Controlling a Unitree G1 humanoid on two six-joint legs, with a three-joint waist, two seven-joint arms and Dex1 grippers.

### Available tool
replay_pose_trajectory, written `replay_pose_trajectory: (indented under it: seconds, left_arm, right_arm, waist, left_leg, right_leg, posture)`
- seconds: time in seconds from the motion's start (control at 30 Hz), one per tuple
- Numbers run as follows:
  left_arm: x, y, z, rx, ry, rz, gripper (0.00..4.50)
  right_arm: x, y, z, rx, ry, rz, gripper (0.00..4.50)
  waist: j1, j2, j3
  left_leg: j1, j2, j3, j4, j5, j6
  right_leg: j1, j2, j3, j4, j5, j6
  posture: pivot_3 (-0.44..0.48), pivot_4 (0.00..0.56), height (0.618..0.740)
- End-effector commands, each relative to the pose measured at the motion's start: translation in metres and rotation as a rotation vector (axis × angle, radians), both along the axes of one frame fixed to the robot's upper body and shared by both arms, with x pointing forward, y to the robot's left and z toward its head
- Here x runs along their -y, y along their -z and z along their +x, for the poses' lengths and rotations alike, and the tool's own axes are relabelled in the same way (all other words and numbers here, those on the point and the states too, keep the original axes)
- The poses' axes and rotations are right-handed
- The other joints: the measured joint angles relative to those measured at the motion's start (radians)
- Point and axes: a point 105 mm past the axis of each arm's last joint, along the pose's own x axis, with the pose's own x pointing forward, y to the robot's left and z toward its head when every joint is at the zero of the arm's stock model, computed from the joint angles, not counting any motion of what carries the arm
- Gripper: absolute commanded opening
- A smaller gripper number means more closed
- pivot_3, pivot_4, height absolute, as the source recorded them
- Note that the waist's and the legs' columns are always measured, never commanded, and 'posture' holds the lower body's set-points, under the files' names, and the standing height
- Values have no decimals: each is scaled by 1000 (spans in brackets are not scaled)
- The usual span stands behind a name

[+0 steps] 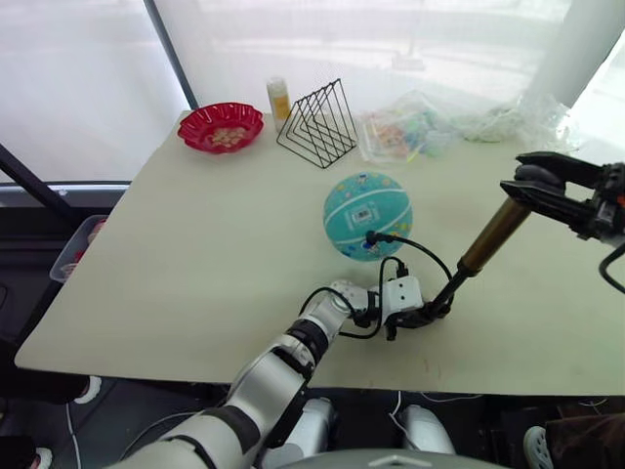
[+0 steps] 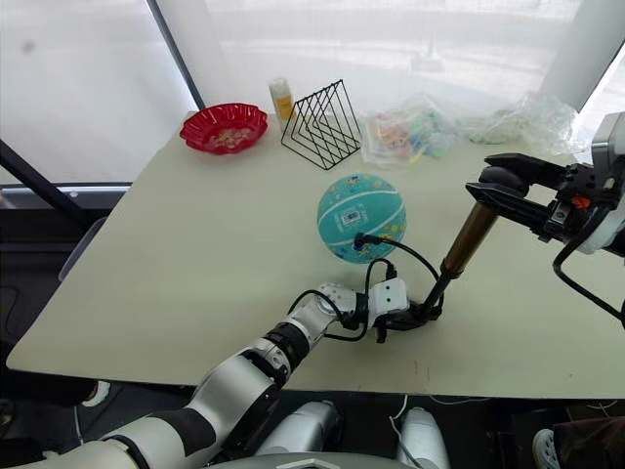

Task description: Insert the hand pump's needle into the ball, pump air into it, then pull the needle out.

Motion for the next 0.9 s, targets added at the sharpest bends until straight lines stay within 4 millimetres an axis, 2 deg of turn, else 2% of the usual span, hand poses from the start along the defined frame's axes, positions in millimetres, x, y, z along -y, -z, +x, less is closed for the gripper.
replay_pose_trajectory:
  seconds: [0.03, 0.1, 0.2, 0.3, 0.43, 0.5, 0.57, 0.7, 0.77, 0.9]
  left_arm:
    - [-42, 70, -31, -182, -22, 272, 1070]
    - [-42, 70, -31, -182, -21, 273, 1070]
    - [-44, 70, -31, -181, -22, 274, 1070]
    - [-45, 70, -30, -178, -28, 271, 1070]
    - [-45, 69, -29, -176, -29, 269, 1070]
    - [-45, 70, -29, -175, -29, 269, 1070]
    - [-44, 69, -29, -174, -31, 268, 1070]
    - [-44, 68, -27, -172, -34, 267, 1070]
    - [-43, 68, -27, -171, -36, 267, 1070]
    - [-42, 67, -26, -170, -44, 264, 1070]
  right_arm:
    - [9, -10, -11, 113, 51, -4, 1897]
    - [7, 7, -10, 71, 55, 2, 1897]
    - [-2, 50, -9, -25, 45, -37, 1897]
    - [-23, 100, -4, -103, 35, -6, 1897]
    - [-28, 131, 1, -126, 59, 11, 1897]
    - [-30, 152, 1, -152, 62, -34, 1897]
    - [-33, 166, 0, -165, 61, -51, 1897]
    - [-36, 174, 4, -148, 67, -60, 1897]
    - [-38, 164, 6, -120, 56, -43, 1897]
    - [-36, 119, 5, -52, -1, 2, 1897]
  waist:
    - [2, -2, -1]
    - [1, -3, -1]
    - [-2, -7, -5]
    - [-13, -15, -13]
    - [-23, -13, -15]
    - [-24, -12, -18]
    - [-24, -12, -20]
    - [-24, -11, -20]
    - [-24, -8, -20]
    - [-22, -2, -16]
  left_leg:
    - [0, 0, 0, 0, 0, 0]
    - [1, 0, 0, 0, 0, 0]
    - [2, 0, 0, 0, 0, 0]
    - [6, 3, -2, -3, 0, 0]
    - [9, 3, -3, -2, 0, -1]
    - [10, 3, -4, -3, 0, -1]
    - [10, 3, -5, -3, 0, -1]
    - [10, 3, -5, -4, 0, -1]
    - [10, 3, -6, -4, 0, -1]
    - [10, 3, -8, -3, 0, -1]
  right_leg:
    - [0, 0, 0, 0, 0, 0]
    - [1, 0, 0, 0, 0, 0]
    - [1, 1, 0, 0, 0, 0]
    - [3, 4, 0, 0, 0, 0]
    - [5, 4, 0, 1, 0, 0]
    - [6, 5, 0, 1, 0, 0]
    - [6, 5, 0, 1, 0, 0]
    - [6, 6, 1, 1, 0, 0]
    - [6, 7, 1, 1, 0, 0]
    - [6, 8, 1, 1, 0, 0]
  posture:
    - [0, 150, 740]
    - [0, 150, 740]
    - [0, 150, 740]
    - [0, 150, 740]
    - [0, 150, 740]
    - [0, 150, 740]
    - [0, 150, 740]
    - [0, 150, 740]
    - [0, 150, 740]
    - [0, 150, 740]
